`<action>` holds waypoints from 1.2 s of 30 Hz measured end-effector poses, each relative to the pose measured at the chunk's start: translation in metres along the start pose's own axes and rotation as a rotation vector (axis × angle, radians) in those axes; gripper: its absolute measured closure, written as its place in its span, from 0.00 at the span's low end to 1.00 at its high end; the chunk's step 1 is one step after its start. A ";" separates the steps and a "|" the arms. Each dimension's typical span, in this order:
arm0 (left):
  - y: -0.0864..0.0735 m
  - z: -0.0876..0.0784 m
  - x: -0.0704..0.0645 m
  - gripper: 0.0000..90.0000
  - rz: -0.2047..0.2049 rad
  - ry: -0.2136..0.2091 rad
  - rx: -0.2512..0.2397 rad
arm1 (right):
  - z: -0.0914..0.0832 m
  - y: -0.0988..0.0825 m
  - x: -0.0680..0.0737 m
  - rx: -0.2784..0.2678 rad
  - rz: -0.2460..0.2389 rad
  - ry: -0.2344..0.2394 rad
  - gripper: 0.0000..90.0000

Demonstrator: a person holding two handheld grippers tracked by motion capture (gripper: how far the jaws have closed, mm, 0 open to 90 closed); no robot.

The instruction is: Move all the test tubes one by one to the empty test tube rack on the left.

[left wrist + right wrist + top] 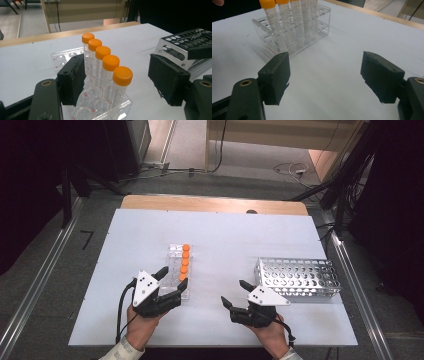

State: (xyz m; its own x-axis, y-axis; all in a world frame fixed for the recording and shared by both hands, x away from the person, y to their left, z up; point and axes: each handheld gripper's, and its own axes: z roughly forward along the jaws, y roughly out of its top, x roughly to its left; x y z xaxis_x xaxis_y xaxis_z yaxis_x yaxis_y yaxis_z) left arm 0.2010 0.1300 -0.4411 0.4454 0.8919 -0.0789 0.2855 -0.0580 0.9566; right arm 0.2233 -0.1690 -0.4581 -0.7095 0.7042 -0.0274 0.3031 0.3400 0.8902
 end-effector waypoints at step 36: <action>-0.025 -0.045 0.064 0.21 -0.078 0.242 0.004 | -0.060 -0.023 -0.073 -0.049 0.120 -0.234 0.25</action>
State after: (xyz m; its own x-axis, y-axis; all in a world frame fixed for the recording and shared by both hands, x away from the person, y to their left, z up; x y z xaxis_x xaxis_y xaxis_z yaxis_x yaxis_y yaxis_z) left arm 0.1844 0.2086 -0.4575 0.2063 0.9750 -0.0824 0.3149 0.0136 0.9490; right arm 0.2300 -0.2652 -0.4489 -0.5021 0.8646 -0.0197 0.3406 0.2186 0.9145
